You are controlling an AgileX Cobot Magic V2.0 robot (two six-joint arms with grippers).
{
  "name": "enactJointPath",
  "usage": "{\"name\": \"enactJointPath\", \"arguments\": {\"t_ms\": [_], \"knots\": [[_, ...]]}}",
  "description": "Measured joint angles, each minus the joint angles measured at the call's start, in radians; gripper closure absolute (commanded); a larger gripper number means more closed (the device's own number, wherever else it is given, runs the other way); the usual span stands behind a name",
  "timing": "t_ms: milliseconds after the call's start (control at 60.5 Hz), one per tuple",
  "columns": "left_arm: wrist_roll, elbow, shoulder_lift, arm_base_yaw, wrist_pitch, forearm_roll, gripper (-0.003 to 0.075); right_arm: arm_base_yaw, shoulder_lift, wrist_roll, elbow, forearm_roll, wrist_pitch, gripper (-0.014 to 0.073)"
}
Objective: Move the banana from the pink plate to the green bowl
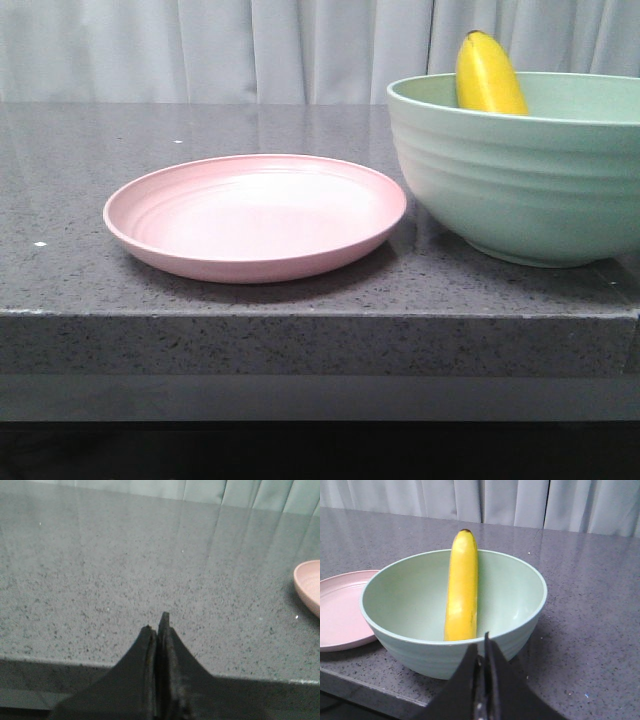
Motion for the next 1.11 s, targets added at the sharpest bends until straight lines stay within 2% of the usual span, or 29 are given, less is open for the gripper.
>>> {"name": "enactJointPath", "arguments": {"t_ms": [248, 1108], "knots": [[0.0, 0.021, 0.0, 0.004, -0.068, -0.02, 0.0741, 0.0, 0.0, 0.0, 0.0, 0.0, 0.0, 0.0652], [0.0, 0.021, 0.0, 0.004, -0.075, -0.024, 0.0741, 0.0, -0.002, 0.0, 0.015, -0.007, -0.017, 0.0652]]}}
